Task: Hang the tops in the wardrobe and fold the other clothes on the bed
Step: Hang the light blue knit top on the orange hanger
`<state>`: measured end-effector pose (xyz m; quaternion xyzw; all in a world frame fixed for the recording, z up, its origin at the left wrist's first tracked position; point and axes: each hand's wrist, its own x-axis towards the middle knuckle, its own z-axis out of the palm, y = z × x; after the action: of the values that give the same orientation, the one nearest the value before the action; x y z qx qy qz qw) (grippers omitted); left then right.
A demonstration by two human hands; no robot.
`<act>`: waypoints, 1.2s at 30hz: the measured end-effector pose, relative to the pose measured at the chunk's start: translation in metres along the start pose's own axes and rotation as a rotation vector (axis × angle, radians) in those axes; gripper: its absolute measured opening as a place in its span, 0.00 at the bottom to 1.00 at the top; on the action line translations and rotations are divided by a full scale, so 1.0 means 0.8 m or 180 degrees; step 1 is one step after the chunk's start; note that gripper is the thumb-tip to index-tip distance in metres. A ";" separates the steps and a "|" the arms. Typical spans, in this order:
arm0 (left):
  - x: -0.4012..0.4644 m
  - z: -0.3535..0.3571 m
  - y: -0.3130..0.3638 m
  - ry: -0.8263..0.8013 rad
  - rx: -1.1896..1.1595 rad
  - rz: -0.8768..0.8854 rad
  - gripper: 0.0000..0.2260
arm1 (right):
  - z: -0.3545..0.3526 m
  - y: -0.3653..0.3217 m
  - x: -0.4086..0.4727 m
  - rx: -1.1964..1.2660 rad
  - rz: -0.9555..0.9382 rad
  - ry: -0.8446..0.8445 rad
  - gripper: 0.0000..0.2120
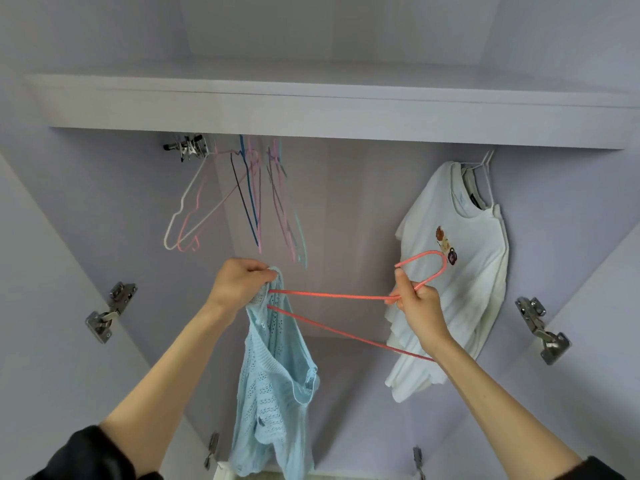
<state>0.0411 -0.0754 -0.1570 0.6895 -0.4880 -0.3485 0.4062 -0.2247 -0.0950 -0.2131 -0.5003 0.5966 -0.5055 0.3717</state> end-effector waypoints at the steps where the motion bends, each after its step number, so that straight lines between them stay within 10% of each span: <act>1: -0.002 0.004 0.002 -0.0051 0.0069 0.0084 0.07 | 0.008 -0.007 -0.003 -0.0140 -0.0105 -0.0038 0.25; 7: -0.017 0.031 0.029 -0.0297 0.0235 0.0686 0.09 | 0.067 -0.044 -0.041 -0.1207 -0.1040 -0.0349 0.23; 21: -0.021 0.038 0.025 -0.0223 0.1888 0.2408 0.08 | 0.076 -0.059 -0.028 0.0542 -0.0475 -0.0265 0.20; 27: -0.008 0.027 0.027 0.0180 0.1708 0.2304 0.07 | 0.053 -0.032 -0.040 -0.1690 -0.3111 0.0646 0.11; 32: -0.009 0.010 0.036 0.0346 0.1497 0.2453 0.06 | 0.059 0.045 -0.060 -0.2579 -0.3332 -0.0684 0.10; 36: -0.016 -0.003 0.048 0.0437 0.1316 0.2587 0.06 | 0.059 0.084 -0.026 -0.4063 -0.1126 -0.2293 0.25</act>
<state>0.0248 -0.0696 -0.1204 0.5302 -0.7501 -0.0097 0.3953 -0.1900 -0.0864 -0.2897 -0.8413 0.5259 0.0812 0.0950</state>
